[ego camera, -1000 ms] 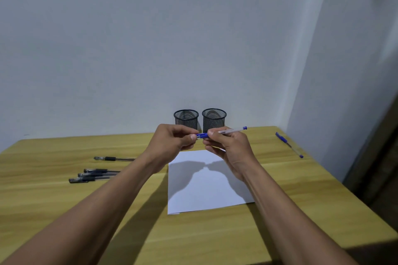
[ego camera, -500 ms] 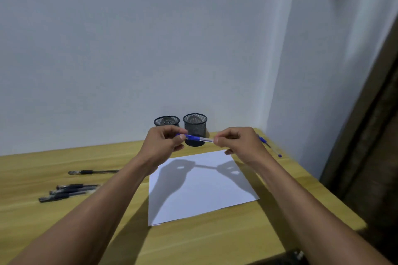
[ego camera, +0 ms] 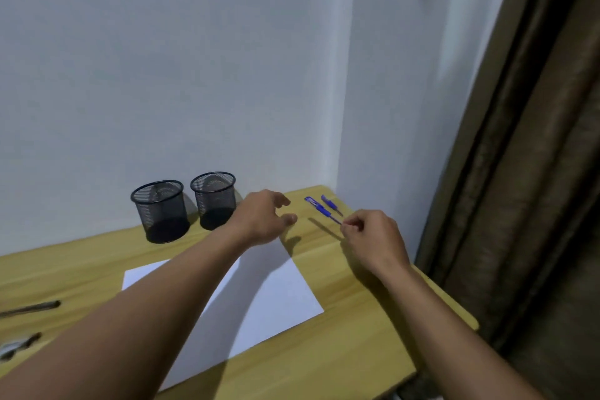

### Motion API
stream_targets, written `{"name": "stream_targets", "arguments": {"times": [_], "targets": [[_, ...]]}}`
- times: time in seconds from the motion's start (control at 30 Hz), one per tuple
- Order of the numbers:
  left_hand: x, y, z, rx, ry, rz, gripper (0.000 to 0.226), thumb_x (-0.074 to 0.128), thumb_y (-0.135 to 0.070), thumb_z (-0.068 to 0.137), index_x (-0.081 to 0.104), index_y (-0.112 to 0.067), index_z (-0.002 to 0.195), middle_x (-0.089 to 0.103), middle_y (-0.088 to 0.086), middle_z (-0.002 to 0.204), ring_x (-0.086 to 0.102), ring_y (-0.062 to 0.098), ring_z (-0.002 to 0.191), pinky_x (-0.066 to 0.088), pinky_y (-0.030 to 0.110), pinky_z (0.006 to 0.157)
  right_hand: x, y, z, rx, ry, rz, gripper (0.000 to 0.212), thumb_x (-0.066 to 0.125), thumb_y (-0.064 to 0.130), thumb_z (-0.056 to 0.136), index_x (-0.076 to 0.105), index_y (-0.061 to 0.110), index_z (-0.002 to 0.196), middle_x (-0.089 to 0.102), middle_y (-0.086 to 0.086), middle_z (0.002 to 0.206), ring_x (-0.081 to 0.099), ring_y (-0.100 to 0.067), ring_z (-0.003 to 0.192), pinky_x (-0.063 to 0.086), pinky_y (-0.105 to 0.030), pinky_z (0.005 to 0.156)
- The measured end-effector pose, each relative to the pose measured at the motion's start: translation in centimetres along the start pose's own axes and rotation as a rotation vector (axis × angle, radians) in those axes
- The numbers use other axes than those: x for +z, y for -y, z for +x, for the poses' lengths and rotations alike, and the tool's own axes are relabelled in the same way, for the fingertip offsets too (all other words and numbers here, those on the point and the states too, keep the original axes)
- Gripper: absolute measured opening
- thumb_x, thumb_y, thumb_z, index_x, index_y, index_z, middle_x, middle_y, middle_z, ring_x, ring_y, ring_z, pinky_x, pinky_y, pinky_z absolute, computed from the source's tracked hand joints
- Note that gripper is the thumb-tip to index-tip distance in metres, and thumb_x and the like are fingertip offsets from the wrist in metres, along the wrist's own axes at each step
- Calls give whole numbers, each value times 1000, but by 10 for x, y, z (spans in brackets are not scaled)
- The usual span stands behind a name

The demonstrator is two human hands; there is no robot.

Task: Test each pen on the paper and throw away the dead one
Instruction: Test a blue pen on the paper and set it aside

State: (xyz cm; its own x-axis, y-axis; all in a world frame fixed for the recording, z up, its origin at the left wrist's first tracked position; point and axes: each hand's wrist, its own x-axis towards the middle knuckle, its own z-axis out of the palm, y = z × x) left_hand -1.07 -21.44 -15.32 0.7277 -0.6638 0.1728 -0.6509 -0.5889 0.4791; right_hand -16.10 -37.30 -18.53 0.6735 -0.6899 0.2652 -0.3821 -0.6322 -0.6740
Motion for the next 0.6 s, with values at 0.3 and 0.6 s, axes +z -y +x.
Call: {"name": "stream_targets", "arguments": {"times": [0.3, 0.6], "targets": [[63, -22, 41, 30, 298, 259, 43, 65, -64, 78, 66, -22, 88, 67, 4, 96, 61, 27, 96, 49, 32, 80, 28, -37, 20, 3, -44, -264, 25, 56, 26, 99, 79, 17, 98, 73, -7, 105, 65, -29, 102, 56, -40, 83], [59, -23, 35, 27, 294, 271, 72, 63, -67, 79, 61, -16, 130, 64, 6, 127, 58, 25, 117, 49, 38, 98, 18, -35, 15, -38, -57, -219, 24, 60, 32, 100, 77, 16, 102, 72, -3, 102, 64, -23, 97, 57, -39, 78]]}}
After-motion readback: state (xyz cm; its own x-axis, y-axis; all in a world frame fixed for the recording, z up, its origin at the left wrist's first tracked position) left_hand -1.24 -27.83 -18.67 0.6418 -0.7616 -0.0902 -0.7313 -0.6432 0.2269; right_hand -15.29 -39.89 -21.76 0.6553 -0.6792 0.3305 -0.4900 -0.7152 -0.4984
